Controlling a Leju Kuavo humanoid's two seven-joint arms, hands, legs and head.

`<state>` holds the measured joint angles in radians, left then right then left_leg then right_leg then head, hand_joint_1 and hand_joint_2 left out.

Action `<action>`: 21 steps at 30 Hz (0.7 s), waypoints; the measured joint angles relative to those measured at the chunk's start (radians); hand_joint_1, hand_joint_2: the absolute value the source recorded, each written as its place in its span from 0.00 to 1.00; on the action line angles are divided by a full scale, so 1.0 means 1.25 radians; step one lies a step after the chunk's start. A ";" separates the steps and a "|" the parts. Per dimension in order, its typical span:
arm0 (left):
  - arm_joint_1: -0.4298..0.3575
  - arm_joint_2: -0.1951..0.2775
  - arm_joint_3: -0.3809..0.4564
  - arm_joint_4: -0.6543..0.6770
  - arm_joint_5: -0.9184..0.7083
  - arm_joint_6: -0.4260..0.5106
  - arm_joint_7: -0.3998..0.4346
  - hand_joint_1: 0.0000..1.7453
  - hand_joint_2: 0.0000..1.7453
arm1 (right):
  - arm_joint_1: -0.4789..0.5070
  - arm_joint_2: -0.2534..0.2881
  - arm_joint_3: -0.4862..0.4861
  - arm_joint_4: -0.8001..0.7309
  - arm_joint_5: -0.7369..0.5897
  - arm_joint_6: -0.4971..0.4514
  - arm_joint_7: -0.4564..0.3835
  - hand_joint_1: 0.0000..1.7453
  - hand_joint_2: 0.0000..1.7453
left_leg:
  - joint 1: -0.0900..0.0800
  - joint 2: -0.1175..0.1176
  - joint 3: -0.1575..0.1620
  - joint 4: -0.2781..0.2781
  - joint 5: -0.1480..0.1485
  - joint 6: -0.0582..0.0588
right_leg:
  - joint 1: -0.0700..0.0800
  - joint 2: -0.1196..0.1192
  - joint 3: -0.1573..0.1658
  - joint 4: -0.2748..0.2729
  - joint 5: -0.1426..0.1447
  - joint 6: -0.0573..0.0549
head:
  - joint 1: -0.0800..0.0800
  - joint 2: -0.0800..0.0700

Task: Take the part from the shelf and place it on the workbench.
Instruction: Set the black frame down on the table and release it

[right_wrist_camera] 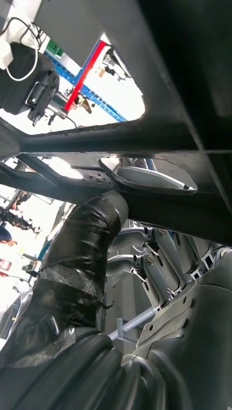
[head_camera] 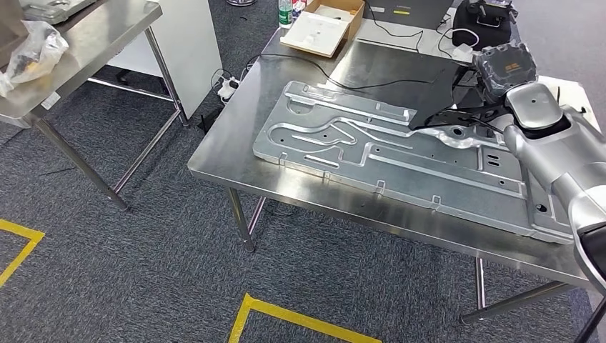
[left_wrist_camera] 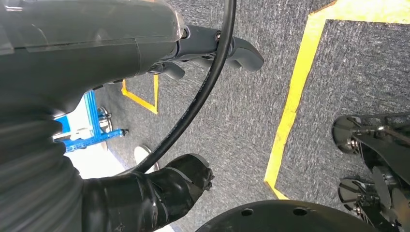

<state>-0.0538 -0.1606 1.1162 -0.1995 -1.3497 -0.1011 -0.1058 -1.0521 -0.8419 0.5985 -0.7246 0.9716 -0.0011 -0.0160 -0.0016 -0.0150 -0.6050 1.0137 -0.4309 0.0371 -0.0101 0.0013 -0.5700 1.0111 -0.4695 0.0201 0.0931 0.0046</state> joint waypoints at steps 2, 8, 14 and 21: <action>0.000 0.001 0.000 0.000 0.000 0.000 0.000 0.00 1.00 | 0.000 0.003 0.000 0.005 0.000 0.000 0.000 1.00 1.00 | -0.001 0.000 0.000 0.002 -0.001 0.002 | -0.002 0.000 0.000 -0.001 0.001 0.002 | 0.000 0.000; -0.001 0.002 0.000 0.000 0.000 0.000 0.000 0.00 1.00 | -0.001 0.009 0.000 0.017 0.000 -0.001 0.000 1.00 1.00 | 0.008 0.007 0.033 -0.048 0.014 0.020 | -0.006 0.000 -0.024 0.055 -0.033 0.018 | 0.000 0.000; -0.002 0.002 0.000 0.000 0.000 0.000 0.000 0.00 1.00 | 0.010 0.025 0.000 0.032 0.000 -0.005 0.001 0.75 0.75 | 0.024 0.007 0.037 -0.023 -0.009 -0.002 | -0.035 -0.002 -0.072 0.102 -0.003 0.054 | 0.000 0.000; -0.006 0.007 0.001 0.000 0.004 -0.016 0.028 0.00 0.50 | 0.040 0.119 0.003 0.102 0.032 -0.047 0.041 0.00 0.00 | 0.023 0.008 0.032 0.000 -0.030 -0.014 | -0.032 0.012 -0.034 0.020 0.019 0.023 | -0.002 0.000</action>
<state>-0.0619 -0.1520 1.1175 -0.1995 -1.3450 -0.1212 -0.0710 -1.0026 -0.6936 0.6018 -0.5977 1.0116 -0.0601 0.0358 0.0269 -0.0051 -0.5656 1.0141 -0.4683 0.0201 -0.0495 0.0168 -0.6128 1.0360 -0.4452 0.0490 0.0904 0.0045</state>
